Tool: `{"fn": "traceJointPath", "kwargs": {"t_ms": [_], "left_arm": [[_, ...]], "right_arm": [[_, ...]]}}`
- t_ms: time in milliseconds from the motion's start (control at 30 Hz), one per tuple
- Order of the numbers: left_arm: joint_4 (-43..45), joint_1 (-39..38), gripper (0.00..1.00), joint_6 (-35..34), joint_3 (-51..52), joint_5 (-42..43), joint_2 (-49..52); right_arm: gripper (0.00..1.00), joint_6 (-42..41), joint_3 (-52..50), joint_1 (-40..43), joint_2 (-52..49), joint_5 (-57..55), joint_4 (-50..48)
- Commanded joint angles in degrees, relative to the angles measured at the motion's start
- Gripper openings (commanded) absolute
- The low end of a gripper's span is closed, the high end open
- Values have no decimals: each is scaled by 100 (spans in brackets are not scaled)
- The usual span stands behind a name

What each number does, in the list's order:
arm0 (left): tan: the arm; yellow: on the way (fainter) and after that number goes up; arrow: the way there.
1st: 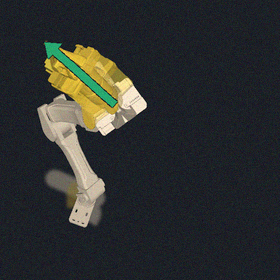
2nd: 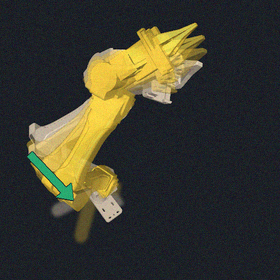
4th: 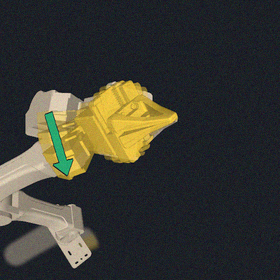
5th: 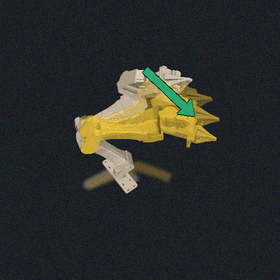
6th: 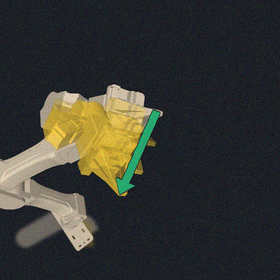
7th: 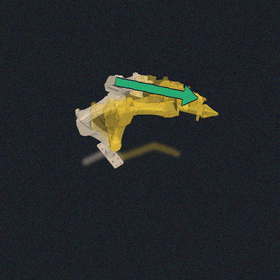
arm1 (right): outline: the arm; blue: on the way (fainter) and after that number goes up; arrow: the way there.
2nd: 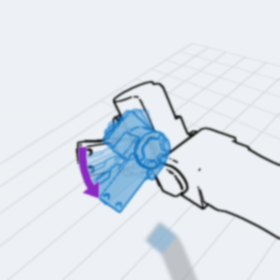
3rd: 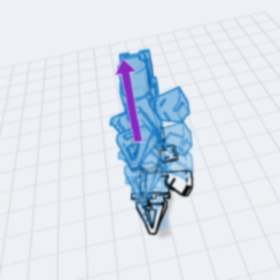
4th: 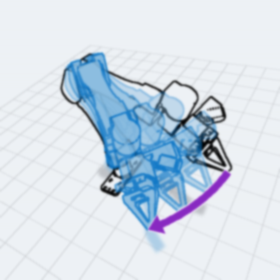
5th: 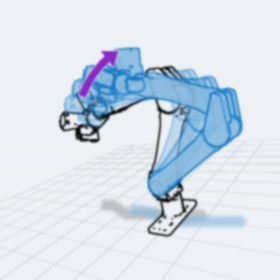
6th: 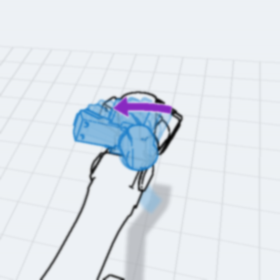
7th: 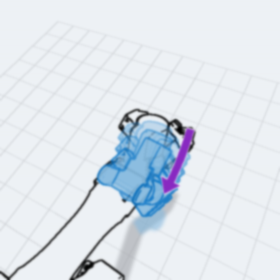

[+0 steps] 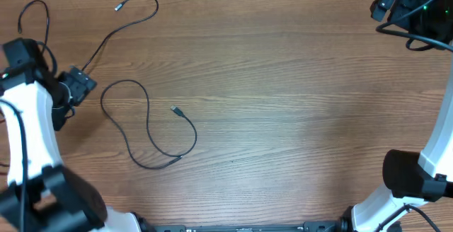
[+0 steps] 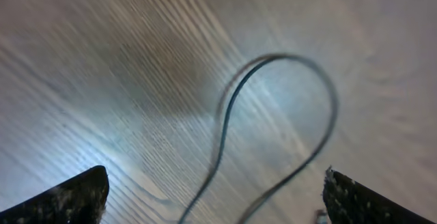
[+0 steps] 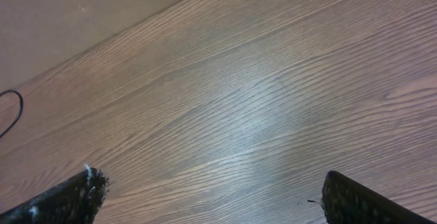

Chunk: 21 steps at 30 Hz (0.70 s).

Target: Untangle cables

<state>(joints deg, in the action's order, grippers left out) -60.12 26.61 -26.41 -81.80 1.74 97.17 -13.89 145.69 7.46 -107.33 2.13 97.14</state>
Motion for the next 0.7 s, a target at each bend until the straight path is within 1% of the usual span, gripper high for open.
{"fn": "traceJointPath", "kwargs": {"t_ms": [0, 33, 67, 100, 167, 433, 500, 567, 667], "left_arm": [[-24, -50, 100, 1075, -42, 280, 584], [-15, -50, 100, 1163, -42, 275, 743], [20, -50, 98, 1207, -42, 278, 887], [63, -50, 92, 1233, -42, 280, 1045], [205, -50, 86, 1233, -42, 282, 1325], [920, -90, 87, 1231, -42, 297, 1934], [1001, -122, 86, 1355, -42, 372, 2035], [1117, -162, 77, 1550, -42, 507, 2124], [1156, -168, 49, 1491, -42, 533, 2146]], "right_arm": [[100, -26, 17, 7, 101, -9, -13], [100, -26, 17, 7, 101, -9, -11], [100, -26, 17, 7, 101, -9, -13], [100, -26, 17, 7, 101, -9, -11], [100, -26, 17, 7, 101, -9, -13], [100, -26, 17, 7, 101, -9, -13], [100, -26, 17, 7, 101, -9, -13], [100, -26, 17, 7, 101, -9, -13], [100, -26, 17, 7, 101, -9, -11]]}}
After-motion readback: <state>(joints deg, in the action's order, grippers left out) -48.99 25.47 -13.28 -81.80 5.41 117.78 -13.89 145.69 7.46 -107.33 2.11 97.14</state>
